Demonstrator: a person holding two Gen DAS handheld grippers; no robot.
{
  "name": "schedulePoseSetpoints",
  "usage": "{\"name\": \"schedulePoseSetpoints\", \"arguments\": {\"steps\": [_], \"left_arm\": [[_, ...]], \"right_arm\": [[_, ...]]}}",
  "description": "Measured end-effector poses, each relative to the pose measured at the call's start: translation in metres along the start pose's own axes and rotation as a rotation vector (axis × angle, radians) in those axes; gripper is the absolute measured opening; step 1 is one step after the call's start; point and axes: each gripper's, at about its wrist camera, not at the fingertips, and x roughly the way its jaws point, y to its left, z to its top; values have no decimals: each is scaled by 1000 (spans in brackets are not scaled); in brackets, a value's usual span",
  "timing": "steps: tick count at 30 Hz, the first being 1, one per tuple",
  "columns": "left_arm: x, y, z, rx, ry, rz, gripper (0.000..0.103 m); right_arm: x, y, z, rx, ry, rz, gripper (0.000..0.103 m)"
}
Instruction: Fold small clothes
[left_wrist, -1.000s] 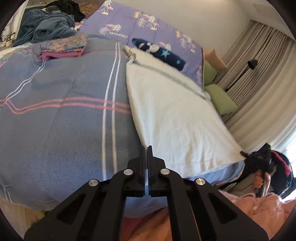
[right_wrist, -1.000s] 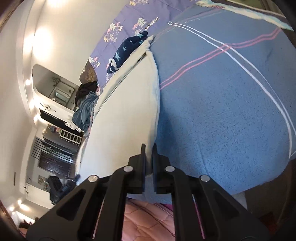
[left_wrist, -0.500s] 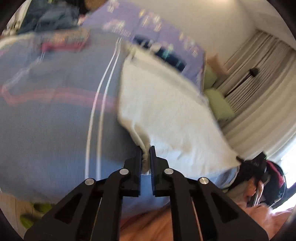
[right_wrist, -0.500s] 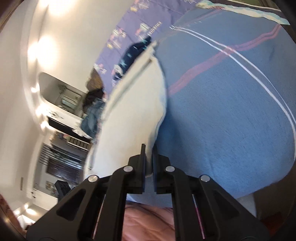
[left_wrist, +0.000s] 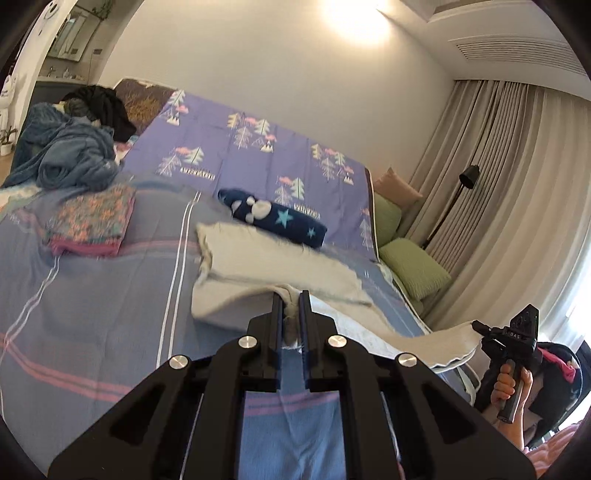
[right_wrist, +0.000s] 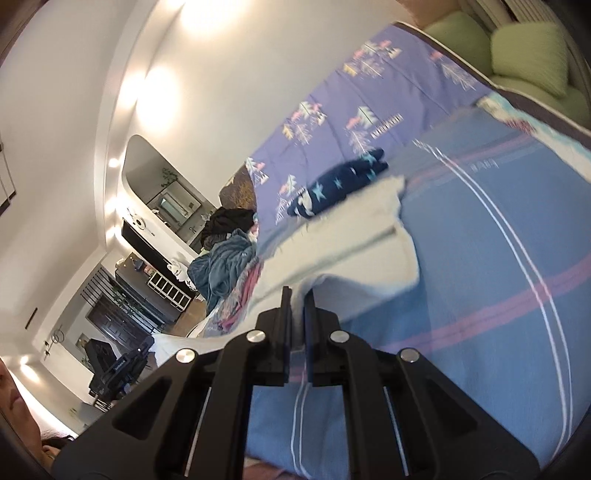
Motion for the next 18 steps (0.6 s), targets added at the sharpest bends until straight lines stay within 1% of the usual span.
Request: {"name": "schedulePoseSetpoints", "arguments": {"steps": [3, 5, 7, 10, 12, 13, 16, 18], "left_arm": [[20, -4, 24, 28, -3, 15, 8], [37, -7, 41, 56, -3, 34, 8], [57, -6, 60, 70, -8, 50, 8], [87, 0, 81, 66, -8, 65, 8], [115, 9, 97, 48, 2, 88, 8], [132, 15, 106, 35, 9, 102, 8], [175, 32, 123, 10, 29, 115, 8], [199, 41, 131, -5, 33, 122, 8]], "right_arm": [[19, 3, 28, -23, -9, -5, 6], [40, 3, 51, -38, -17, -21, 6], [56, 3, 68, -42, -23, -29, 6], [88, -4, 96, -45, -31, -55, 6], [108, -12, 111, -33, -27, -75, 6], [125, -19, 122, -23, -23, -94, 6], [163, -33, 141, -8, 5, -126, 6], [188, -42, 154, -15, 22, -164, 6]]}}
